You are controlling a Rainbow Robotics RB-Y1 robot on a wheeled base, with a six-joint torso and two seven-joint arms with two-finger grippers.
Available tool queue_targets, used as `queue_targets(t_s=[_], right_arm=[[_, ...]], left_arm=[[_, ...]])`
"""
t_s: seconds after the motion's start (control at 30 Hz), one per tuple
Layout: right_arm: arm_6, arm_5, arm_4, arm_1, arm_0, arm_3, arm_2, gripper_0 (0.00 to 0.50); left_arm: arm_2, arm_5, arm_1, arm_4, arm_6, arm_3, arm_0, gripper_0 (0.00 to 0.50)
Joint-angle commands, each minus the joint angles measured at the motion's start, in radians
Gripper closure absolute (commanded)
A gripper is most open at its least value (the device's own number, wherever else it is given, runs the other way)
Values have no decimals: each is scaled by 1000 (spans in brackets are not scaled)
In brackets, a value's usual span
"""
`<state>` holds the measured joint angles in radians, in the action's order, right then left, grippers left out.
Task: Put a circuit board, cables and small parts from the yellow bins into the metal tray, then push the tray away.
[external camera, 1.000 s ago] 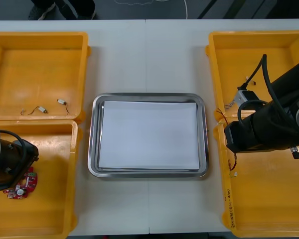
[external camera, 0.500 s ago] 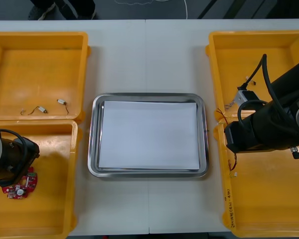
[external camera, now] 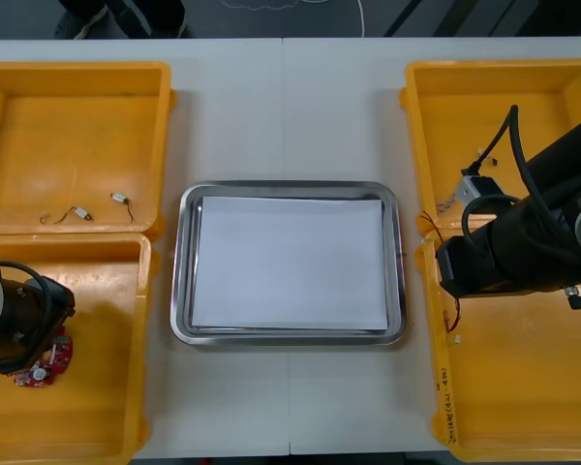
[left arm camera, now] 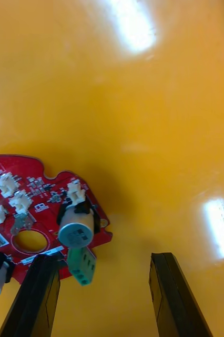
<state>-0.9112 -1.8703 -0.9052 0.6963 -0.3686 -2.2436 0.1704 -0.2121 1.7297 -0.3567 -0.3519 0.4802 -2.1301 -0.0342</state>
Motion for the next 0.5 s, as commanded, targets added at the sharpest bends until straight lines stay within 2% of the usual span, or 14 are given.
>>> queue_targets(t_s=[0.03,0.5], right_arm=[[26,-6,-6,-8,-13,-7,9,500],[31,-6,-4,-8,-13,-7,9,500]], left_arm=[[22,-27,16,-6,49,-34,-53,0],[56,-39,16,16,46,-34,-58,0]])
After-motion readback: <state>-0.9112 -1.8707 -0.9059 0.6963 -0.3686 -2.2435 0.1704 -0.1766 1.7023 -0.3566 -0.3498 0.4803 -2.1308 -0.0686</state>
